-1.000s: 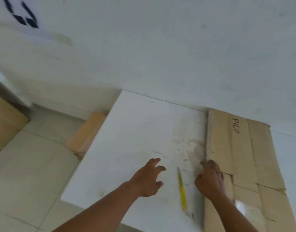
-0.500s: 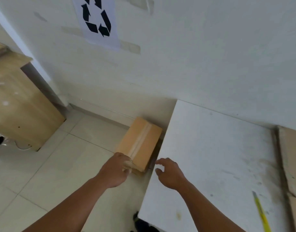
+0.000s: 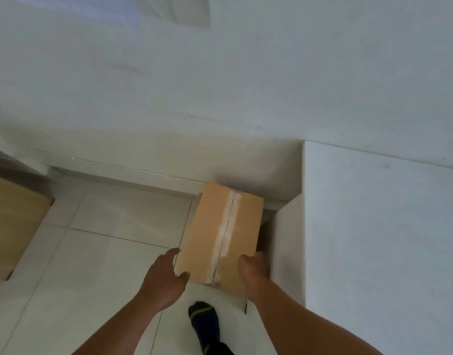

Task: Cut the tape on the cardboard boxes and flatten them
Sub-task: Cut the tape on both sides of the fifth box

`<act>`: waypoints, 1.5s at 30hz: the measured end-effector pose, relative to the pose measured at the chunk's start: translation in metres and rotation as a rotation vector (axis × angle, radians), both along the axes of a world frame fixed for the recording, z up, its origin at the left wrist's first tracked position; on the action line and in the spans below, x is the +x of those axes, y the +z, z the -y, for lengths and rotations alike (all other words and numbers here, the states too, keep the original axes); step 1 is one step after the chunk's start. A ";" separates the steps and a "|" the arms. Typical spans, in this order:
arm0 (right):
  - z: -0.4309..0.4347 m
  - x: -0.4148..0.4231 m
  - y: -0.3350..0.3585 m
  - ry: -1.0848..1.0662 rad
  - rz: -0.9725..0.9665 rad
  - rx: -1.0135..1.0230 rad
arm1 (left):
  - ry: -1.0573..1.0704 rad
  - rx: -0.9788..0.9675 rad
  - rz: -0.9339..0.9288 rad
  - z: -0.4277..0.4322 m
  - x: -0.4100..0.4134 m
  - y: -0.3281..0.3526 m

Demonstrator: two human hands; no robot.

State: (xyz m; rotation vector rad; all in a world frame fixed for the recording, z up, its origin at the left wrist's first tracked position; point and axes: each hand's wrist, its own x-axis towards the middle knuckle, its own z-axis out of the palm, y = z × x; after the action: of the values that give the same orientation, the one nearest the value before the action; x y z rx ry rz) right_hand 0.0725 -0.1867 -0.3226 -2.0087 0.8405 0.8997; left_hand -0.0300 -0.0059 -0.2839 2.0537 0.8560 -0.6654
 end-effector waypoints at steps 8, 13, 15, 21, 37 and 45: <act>0.019 -0.011 -0.125 -0.216 -0.079 -0.159 | 0.250 -0.270 -0.061 -0.014 0.040 -0.146; 0.016 -0.025 -0.136 -0.361 -0.026 0.023 | 0.422 -0.424 -0.021 -0.013 0.036 -0.158; 0.010 -0.027 -0.115 -0.410 -0.002 0.030 | 0.459 -0.503 -0.016 -0.022 0.036 -0.134; 0.001 -0.038 -0.005 -0.325 0.120 0.190 | 0.398 -0.577 0.053 -0.061 0.027 -0.021; 0.127 -0.113 0.302 -0.120 0.353 0.675 | 0.121 -0.981 0.414 0.003 -0.056 0.231; 0.248 -0.142 0.340 -0.167 0.471 0.628 | 0.089 -1.000 0.380 0.122 -0.039 0.250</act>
State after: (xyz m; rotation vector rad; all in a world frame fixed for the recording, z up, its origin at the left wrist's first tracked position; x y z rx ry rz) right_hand -0.0691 -0.4342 0.0178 -1.4764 0.3830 0.4765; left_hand -0.0685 -0.1278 -0.0341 1.1589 0.2738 -0.4789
